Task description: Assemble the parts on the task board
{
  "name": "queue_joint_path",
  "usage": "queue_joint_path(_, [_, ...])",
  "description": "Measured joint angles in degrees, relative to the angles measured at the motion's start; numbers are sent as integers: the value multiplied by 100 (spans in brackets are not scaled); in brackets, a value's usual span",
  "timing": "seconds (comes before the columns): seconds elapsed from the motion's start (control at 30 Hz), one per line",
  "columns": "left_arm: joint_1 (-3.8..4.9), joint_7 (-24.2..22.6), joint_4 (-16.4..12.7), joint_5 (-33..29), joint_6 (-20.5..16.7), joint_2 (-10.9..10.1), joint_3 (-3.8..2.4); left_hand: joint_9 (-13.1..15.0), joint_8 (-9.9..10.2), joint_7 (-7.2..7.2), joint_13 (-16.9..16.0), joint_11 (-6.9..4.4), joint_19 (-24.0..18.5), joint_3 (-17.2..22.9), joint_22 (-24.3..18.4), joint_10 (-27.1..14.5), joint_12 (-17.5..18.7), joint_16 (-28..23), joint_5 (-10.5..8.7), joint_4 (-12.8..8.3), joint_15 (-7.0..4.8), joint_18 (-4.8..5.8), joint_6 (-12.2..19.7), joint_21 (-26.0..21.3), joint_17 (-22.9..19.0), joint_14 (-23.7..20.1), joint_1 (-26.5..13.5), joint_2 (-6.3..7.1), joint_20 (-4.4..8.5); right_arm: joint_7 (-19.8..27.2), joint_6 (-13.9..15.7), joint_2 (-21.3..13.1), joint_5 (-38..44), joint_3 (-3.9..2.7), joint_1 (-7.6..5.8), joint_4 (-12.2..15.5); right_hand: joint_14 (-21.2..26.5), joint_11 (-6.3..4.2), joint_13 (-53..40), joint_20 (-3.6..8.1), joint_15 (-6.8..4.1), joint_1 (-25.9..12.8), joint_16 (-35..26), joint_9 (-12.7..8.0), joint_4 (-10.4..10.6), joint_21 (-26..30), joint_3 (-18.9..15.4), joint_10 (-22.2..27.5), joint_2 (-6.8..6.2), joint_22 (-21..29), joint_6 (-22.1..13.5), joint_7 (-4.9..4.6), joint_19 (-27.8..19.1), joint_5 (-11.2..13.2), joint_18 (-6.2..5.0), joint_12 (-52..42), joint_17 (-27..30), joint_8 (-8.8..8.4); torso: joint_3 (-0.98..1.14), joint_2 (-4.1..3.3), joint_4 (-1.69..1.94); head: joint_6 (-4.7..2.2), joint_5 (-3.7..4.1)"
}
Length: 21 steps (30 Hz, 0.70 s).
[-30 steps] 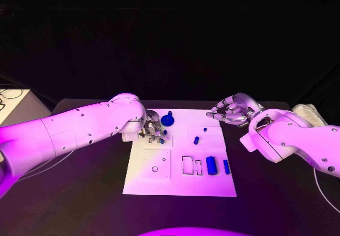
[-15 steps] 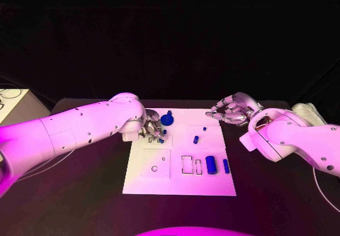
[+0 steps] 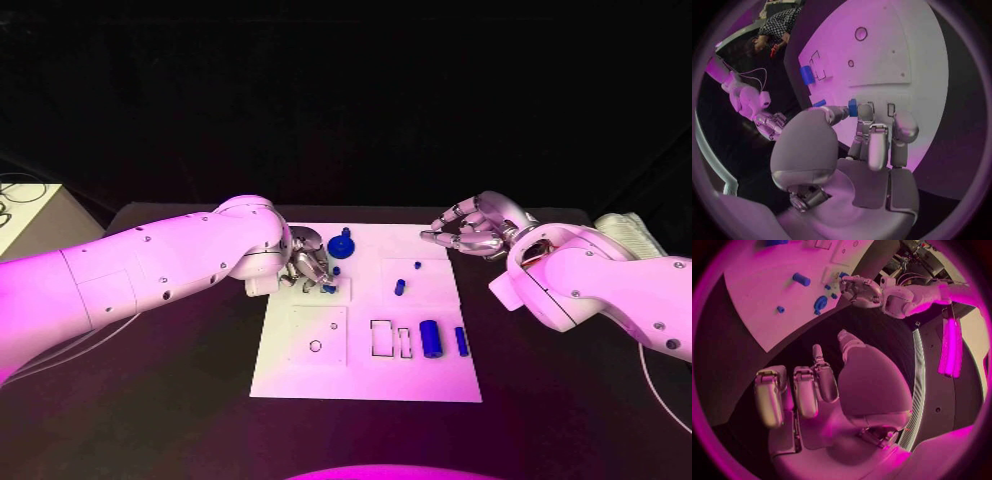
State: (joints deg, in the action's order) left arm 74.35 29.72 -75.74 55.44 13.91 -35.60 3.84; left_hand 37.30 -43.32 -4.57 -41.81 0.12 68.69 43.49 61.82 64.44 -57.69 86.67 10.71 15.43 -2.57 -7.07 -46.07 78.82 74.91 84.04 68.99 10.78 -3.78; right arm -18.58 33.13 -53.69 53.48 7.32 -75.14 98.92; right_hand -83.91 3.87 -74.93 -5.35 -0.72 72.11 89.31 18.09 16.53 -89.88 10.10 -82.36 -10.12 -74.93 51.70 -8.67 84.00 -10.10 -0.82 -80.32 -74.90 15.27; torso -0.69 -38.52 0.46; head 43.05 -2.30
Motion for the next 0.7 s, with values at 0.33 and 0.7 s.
queue_joint_path(0.33, [1,11,-61,54,-186,-81,-4,2,-316,-8,-54,-118,238,286,238,306,-189,164,814,-223,-102,93,-40,130,0,-1,-522,222,111,0,-17,15,-5,3,1,-30,0,0,1,0,0,-41,0,0,14,0,-45,0,40,1,0,0,0,0,-1,0,0,0,1,-3,4,28,-22])
queue_joint_path(0.7, [-75,27,-57,438,-492,-68,50,223,-333,58,-104,-223,506,190,560,617,-254,309,1271,-320,-205,116,-250,254,0,-20,-741,349,217,0,-31,27,-19,6,3,-60,0,0,1,0,0,-100,0,0,15,0,-78,0,100,1,0,0,0,0,0,0,0,0,4,-12,1,79,-60])
